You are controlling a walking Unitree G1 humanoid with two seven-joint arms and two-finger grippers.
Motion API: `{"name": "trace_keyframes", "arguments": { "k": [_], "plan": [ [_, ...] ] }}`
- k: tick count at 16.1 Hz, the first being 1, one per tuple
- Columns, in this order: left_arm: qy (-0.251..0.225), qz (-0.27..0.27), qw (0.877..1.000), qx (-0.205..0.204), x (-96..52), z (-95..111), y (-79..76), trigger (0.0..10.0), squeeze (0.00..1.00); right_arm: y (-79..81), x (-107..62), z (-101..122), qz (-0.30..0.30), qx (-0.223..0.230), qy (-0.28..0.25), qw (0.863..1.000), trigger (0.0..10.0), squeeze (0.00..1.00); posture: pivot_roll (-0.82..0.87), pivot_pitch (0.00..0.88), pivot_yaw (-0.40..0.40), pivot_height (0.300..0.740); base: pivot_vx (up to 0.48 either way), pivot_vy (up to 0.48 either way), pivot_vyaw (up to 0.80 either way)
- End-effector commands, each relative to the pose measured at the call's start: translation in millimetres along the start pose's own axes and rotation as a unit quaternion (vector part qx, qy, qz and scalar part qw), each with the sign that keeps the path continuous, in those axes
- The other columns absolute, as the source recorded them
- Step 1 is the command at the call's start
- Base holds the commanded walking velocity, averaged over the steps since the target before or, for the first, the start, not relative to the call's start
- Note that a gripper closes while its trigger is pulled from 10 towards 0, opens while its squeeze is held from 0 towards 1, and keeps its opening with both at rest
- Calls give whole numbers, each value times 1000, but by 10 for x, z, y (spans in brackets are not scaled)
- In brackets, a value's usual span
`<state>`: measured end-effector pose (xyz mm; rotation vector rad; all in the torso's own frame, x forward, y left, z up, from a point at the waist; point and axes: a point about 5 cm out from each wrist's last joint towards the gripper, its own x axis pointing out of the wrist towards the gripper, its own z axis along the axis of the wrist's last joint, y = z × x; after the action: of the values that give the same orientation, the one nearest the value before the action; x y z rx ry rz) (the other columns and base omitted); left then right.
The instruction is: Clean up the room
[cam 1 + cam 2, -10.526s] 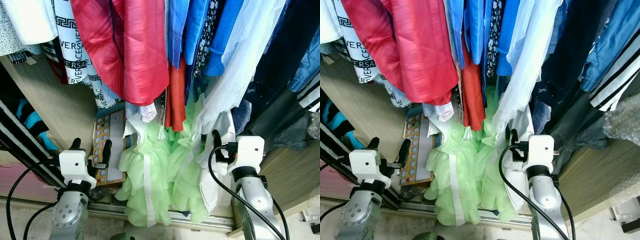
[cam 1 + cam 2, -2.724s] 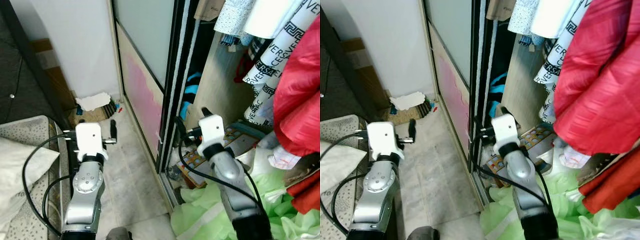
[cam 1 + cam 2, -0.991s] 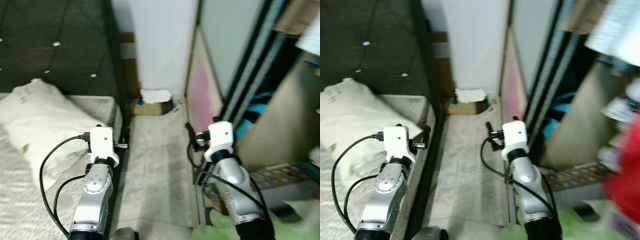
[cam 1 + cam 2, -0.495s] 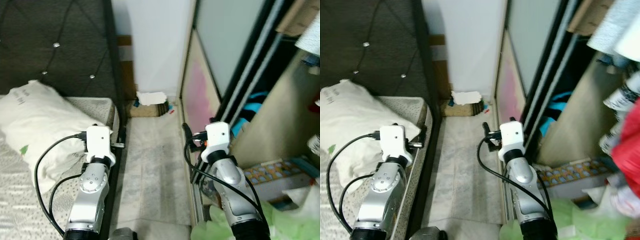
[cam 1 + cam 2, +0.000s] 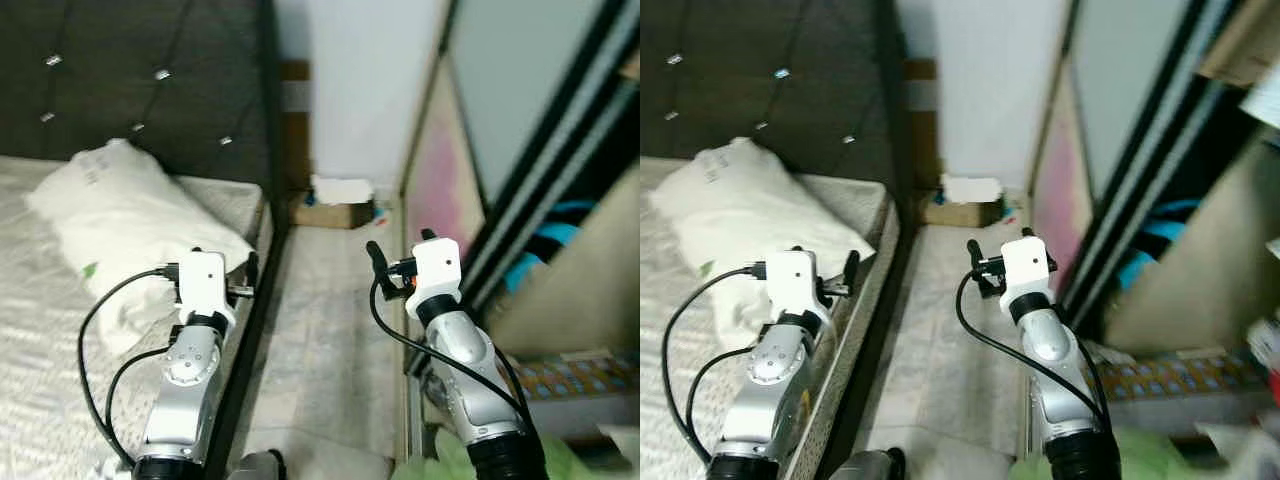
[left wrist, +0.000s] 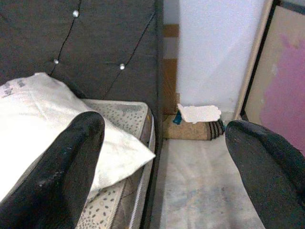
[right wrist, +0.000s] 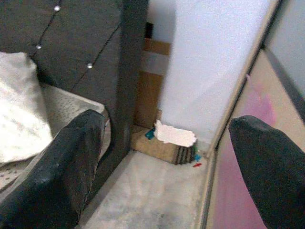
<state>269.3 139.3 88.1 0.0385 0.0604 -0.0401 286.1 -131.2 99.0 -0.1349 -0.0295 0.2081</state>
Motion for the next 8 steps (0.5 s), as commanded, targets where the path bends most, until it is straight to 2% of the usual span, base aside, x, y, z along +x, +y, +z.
{"name": "trace_keyframes", "arguments": {
  "k": [1,8],
  "plan": [
    [-8,-3,1000,5,33,39,0,10000,0,6,20,1,0,1,1,1000,10000,0,60,0,-6,740,0,0,800],
    [-7,4,1000,-4,19,28,2,10000,0,0,28,1,4,-3,0,1000,10000,0,63,0,-12,740,0,0,800]
  ]
}}
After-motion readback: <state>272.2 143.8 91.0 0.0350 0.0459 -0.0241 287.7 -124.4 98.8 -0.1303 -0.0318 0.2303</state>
